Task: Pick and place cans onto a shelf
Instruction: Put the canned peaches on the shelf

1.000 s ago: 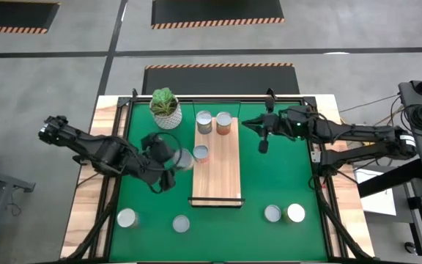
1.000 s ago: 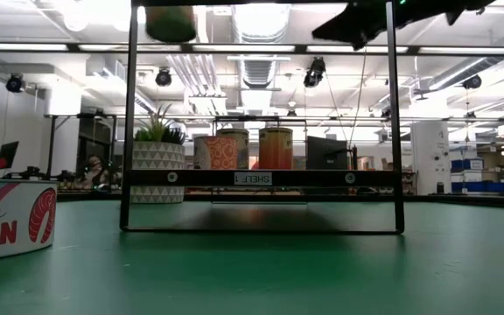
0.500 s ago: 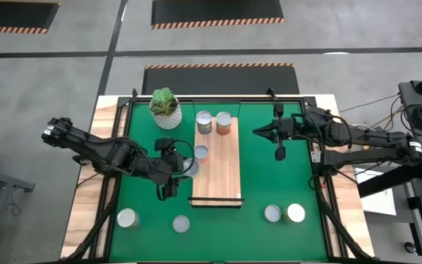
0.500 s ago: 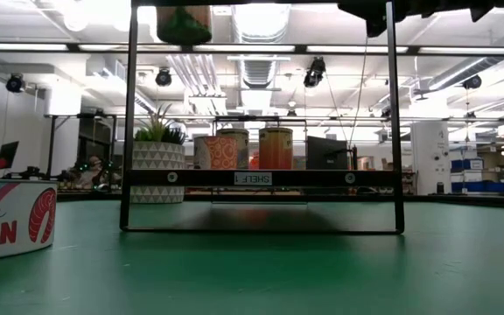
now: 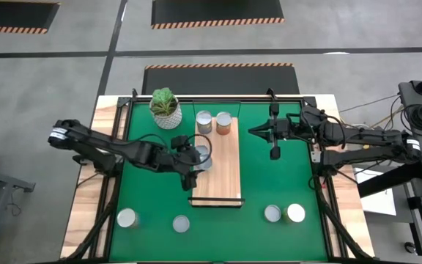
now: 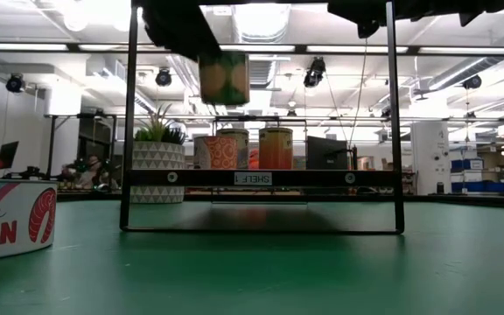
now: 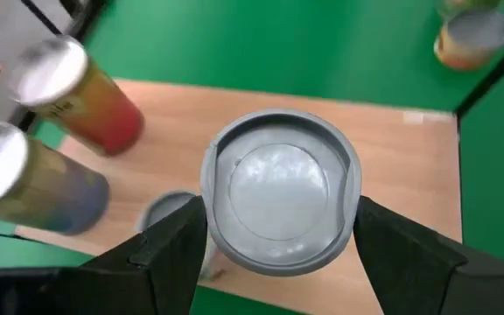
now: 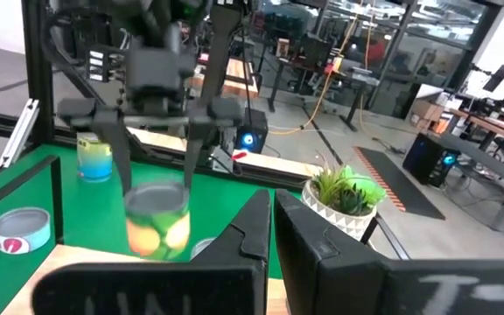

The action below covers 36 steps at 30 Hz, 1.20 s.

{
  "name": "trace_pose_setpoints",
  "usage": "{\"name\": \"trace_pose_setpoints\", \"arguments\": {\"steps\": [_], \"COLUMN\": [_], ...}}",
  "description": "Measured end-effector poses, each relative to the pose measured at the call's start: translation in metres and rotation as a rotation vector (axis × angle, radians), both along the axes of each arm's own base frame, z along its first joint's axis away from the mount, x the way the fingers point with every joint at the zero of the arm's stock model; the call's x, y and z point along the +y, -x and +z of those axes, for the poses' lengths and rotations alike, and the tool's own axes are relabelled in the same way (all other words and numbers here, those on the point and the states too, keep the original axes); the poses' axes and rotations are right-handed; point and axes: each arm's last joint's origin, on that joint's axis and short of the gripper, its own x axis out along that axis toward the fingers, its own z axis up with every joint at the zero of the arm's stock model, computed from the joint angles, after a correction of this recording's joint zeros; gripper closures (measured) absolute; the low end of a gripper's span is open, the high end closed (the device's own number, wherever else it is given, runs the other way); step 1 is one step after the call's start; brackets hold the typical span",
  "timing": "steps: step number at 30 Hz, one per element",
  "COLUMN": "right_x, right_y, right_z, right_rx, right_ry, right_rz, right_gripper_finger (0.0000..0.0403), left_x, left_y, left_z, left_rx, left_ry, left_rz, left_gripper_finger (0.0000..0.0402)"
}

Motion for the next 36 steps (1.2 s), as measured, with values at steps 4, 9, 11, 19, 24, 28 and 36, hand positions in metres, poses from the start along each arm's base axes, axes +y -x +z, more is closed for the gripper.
{"name": "trace_pose_setpoints", "arguments": {"steps": [4, 9, 11, 19, 24, 28, 36], "right_x": [0.0, 0.0, 0.0, 0.0, 0.0, 0.0, 0.0], "right_y": [0.0, 0.0, 0.0, 0.0, 0.0, 0.0, 0.0], "right_z": [0.0, 0.0, 0.0, 0.0, 0.0, 0.0, 0.0], "right_rx": [0.0, 0.001, 0.001, 0.001, 0.0, 0.001, 0.001], "right_ry": [0.0, 0.0, 0.0, 0.011, 0.011, 0.017, 0.019], "right_rz": [0.0, 0.0, 0.0, 0.0, 0.0, 0.0, 0.0], "right_gripper_finger": [0.0394, 0.0394, 0.0394, 0.0394, 0.0394, 0.0394, 0.0394], "left_x": [-0.002, -0.001, -0.001, -0.003, -0.004, -0.004, -0.005], "left_y": [-0.005, -0.007, -0.008, -0.009, -0.01, -0.01, -0.011], "left_z": [-0.013, -0.031, -0.034, -0.039, -0.045, -0.048, -0.047], "left_rx": [0.043, 0.097, 0.105, 0.119, 0.142, 0.165, 0.142], "left_ry": [-0.003, -0.008, -0.004, 0.017, 0.039, 0.036, 0.095], "left_rz": [-0.004, 0.014, 0.021, 0.014, 0.006, 0.01, 0.046], "left_gripper_finger": [0.0152, 0.0146, 0.0145, 0.0144, 0.0144, 0.0144, 0.0144]}}
